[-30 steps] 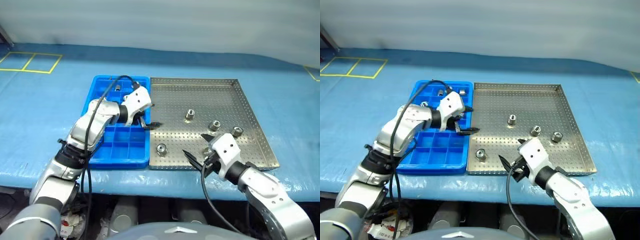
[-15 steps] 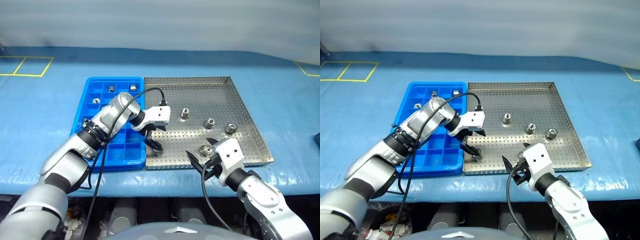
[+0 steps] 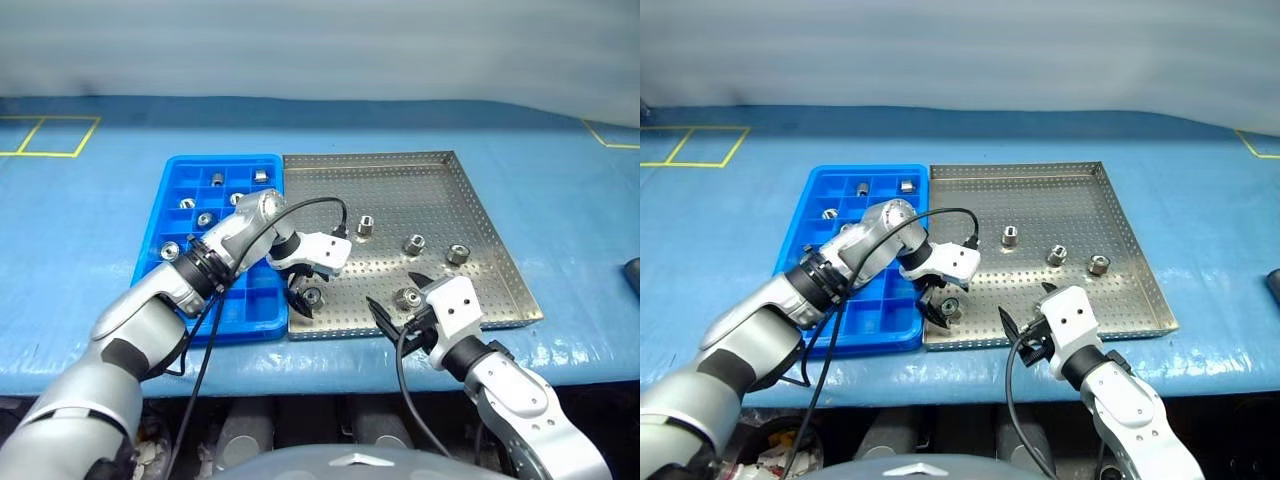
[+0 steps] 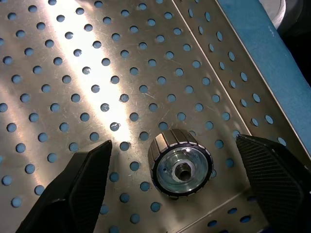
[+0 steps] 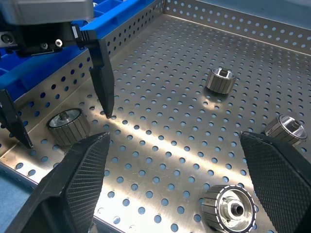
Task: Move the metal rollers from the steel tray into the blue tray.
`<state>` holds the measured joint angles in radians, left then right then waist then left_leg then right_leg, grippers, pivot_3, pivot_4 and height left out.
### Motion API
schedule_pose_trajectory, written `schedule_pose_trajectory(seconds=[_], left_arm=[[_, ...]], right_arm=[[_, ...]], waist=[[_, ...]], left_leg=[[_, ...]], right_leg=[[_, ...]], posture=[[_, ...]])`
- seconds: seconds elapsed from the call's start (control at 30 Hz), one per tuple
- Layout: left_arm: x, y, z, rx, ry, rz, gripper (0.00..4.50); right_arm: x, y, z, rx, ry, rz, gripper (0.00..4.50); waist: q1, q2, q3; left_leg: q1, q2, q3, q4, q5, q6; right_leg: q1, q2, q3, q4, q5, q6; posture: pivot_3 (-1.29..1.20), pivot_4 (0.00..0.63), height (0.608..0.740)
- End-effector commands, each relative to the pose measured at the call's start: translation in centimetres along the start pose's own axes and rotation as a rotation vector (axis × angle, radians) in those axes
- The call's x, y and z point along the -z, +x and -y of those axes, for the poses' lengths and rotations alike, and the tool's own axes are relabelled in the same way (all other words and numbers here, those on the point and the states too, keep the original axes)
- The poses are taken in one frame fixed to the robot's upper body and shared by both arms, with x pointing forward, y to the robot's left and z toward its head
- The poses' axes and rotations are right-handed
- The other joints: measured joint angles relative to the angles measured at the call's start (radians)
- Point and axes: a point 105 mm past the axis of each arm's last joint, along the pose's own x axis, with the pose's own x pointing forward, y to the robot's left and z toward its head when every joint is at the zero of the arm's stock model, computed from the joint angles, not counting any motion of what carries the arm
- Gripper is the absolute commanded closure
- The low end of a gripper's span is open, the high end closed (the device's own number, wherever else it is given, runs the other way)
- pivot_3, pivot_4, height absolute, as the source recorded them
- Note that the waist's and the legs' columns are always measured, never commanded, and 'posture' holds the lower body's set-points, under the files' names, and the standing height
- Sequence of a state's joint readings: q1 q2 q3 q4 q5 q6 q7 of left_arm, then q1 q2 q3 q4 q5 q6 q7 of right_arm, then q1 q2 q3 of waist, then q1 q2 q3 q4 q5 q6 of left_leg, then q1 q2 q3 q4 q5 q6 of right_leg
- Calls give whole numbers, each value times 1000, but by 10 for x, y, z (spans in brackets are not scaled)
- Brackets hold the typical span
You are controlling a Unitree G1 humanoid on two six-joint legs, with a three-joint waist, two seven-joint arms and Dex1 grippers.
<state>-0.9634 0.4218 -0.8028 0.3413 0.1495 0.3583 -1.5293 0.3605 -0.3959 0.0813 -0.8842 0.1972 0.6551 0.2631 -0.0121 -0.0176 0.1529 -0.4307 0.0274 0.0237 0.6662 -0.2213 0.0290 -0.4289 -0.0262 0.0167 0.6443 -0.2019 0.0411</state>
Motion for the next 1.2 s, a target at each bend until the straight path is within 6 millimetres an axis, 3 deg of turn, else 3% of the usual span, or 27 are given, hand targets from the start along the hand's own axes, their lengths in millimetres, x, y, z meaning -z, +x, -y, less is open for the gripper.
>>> schedule_pose_trajectory(seconds=[0.03, 0.1, 0.2, 0.43, 0.63, 0.77, 1.0, 1.1, 1.2], left_arm=[[-3, -3, -4, -7, 68, -51, 56], [-4, -3, -4, -6, 80, -59, 56], [-8, -2, -5, 1, 100, -61, 637], [-12, -1, -4, 6, 120, -51, 2806], [-40, -17, -15, -85, 79, 128, 2804], [-63, -55, -38, -308, -82, 434, 2804], [-37, -109, -38, -716, -359, 784, 2804], [-23, -127, -21, -887, -432, 851, 2804], [-6, -132, 1, -1007, -461, 809, 2804]], right_arm=[[-11, -1, 1, 6, -22, 53, 0], [-11, 0, 1, 7, -23, 56, 0], [-11, 0, 2, 14, -24, 60, 0], [-13, 0, 3, 20, -30, 66, 0], [-15, 1, 3, 3, -42, 71, 0], [-20, 4, 0, -31, -64, 80, 0], [-31, 17, -8, -132, -102, 104, 0], [-39, 28, -16, -207, -134, 120, 0], [-48, 39, -27, -296, -165, 146, 0]], waist=[[0, 0, 0], [0, 0, 0], [0, 0, 0], [0, 0, 0], [1, 0, 0], [1, 0, 0], [0, 1, 0], [11, 1, 0], [24, 0, 0]], left_leg=[[0, 0, 0, 0, 0, 0], [0, 0, 0, 0, 0, 0], [0, 0, 0, 0, 0, 0], [0, 0, 0, 0, 0, 0], [0, 0, 0, 1, 0, 0], [-1, 0, -1, 1, 0, 0], [2, 1, 0, 0, 0, 0], [2, 1, -1, 0, 0, 0], [2, 1, 0, 1, 0, 0]], right_leg=[[0, 0, 0, 0, 0, 0], [0, 0, 0, 0, 0, 0], [0, 0, 0, 0, 0, 0], [0, 0, 0, 0, 0, 0], [0, 0, 0, 0, 0, 0], [0, 0, 0, 1, 0, 0], [1, 2, 1, 3, 0, 1], [1, 2, 0, 3, 1, 1], [1, 1, 1, 3, 1, 2]], posture=[[-28, 150, 740], [-30, 150, 740], [-35, 150, 740], [-35, 150, 740], [-13, 150, 740], [13, 150, 740], [89, 150, 740], [122, 150, 740], [153, 150, 740]])
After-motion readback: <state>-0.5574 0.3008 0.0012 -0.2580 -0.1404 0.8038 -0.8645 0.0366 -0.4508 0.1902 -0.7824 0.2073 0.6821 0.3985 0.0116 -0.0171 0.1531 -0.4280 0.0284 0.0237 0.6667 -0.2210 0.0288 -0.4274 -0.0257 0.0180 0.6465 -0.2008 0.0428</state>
